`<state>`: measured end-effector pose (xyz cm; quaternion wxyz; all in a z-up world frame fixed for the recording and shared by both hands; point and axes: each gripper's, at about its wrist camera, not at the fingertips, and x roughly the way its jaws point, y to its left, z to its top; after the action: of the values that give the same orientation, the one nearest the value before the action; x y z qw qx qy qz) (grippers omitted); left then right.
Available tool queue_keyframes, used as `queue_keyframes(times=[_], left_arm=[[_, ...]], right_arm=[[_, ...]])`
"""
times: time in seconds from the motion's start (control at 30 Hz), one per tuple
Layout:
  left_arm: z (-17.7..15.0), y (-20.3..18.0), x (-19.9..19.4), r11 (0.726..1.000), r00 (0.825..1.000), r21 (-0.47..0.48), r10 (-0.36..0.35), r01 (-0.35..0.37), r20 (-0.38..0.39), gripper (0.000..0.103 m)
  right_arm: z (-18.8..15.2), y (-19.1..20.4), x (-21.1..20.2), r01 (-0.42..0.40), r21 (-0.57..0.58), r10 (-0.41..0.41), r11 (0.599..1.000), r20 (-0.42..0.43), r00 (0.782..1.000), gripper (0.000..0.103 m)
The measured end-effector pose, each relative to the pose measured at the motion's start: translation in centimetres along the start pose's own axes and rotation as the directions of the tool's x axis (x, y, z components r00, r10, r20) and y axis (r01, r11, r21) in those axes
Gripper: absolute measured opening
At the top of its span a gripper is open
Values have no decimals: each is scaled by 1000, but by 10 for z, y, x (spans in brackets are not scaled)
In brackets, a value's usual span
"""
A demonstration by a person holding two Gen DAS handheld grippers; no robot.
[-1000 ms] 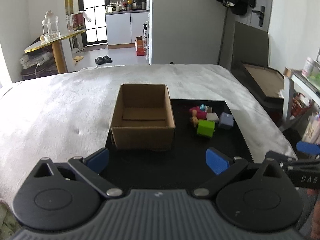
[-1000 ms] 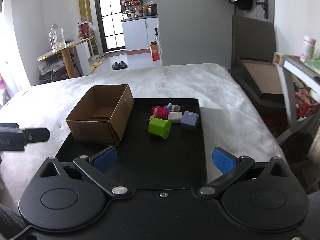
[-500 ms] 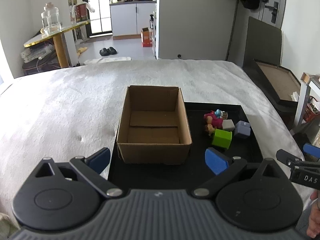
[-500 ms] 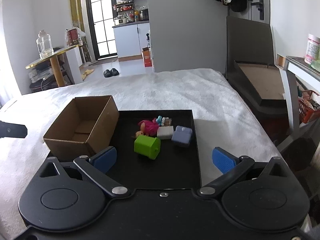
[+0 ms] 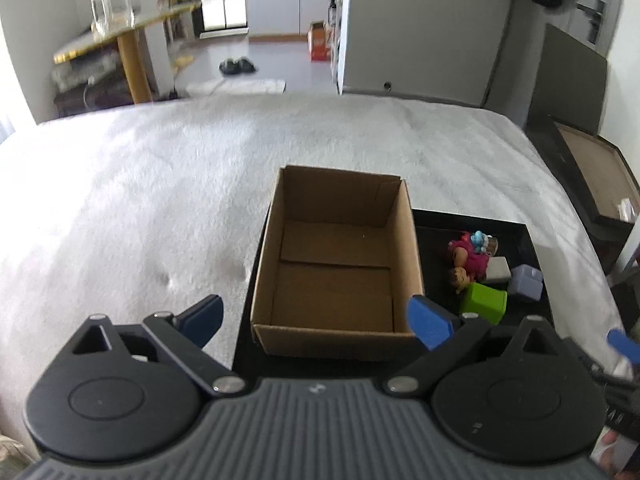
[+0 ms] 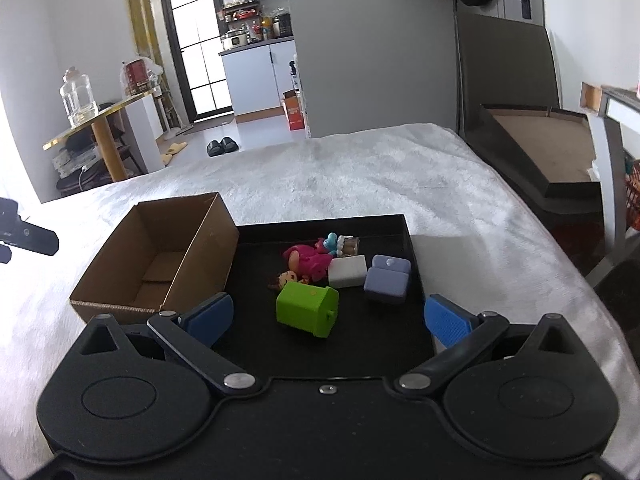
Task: Organize rigid objects
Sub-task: 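Move the right tool toward the green cube block in the tray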
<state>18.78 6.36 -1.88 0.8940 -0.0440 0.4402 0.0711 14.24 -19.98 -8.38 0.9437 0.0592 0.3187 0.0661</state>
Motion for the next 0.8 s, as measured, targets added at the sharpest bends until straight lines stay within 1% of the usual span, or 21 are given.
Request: queue_keyframes(times=[0.07, 0.1, 0.17, 0.27, 0.33, 0.43, 0.5, 0.57, 0.67, 0.73, 0.77, 0.8], left_arm=[[2, 4, 4, 998, 999, -55, 36, -35, 14, 98], [2, 7, 9, 995, 1000, -95, 23, -22, 5, 98], [2, 10, 16, 991, 1000, -131, 10, -10, 0, 97], [1, 12, 26, 990, 1000, -139, 22, -23, -13, 92], [2, 15, 33, 990, 999, -135, 43, -44, -10, 90], [4, 21, 46, 987, 999, -154, 42, -44, -14, 88], [4, 25, 56, 983, 999, -175, 48, -51, -19, 81], [2, 29, 65, 978, 999, -203, 43, -47, -23, 77], [-5, 35, 77, 973, 998, -224, 58, -61, -21, 70], [-14, 41, 79, 962, 999, -272, 30, -26, 11, 70], [-18, 42, 79, 961, 1000, -278, 11, -4, 25, 69], [-21, 42, 81, 963, 999, -271, 17, -8, 29, 68]], right_arm=[[1, 1, 8, 6, 21, -6, 1000, -10, 1000, 103], [1, 2, 11, 9, 30, -8, 1000, -14, 1000, 103], [0, 3, 17, 12, 36, -11, 999, -19, 1000, 103], [-1, 5, 24, 22, 38, -21, 999, -29, 999, 101], [-2, 6, 29, 20, 43, -19, 999, -40, 999, 99], [-4, 8, 39, 28, 49, -25, 998, -60, 998, 98], [-5, 10, 45, 30, 50, -26, 998, -71, 997, 97], [-6, 12, 51, 35, 52, -31, 998, -78, 996, 97], [-7, 15, 61, 43, 61, -37, 997, -96, 995, 95], [-8, 18, 68, 48, 57, -42, 997, -103, 994, 95], [-8, 19, 70, 51, 53, -45, 997, -105, 994, 95], [-9, 21, 72, 54, 49, -48, 997, -106, 993, 95]])
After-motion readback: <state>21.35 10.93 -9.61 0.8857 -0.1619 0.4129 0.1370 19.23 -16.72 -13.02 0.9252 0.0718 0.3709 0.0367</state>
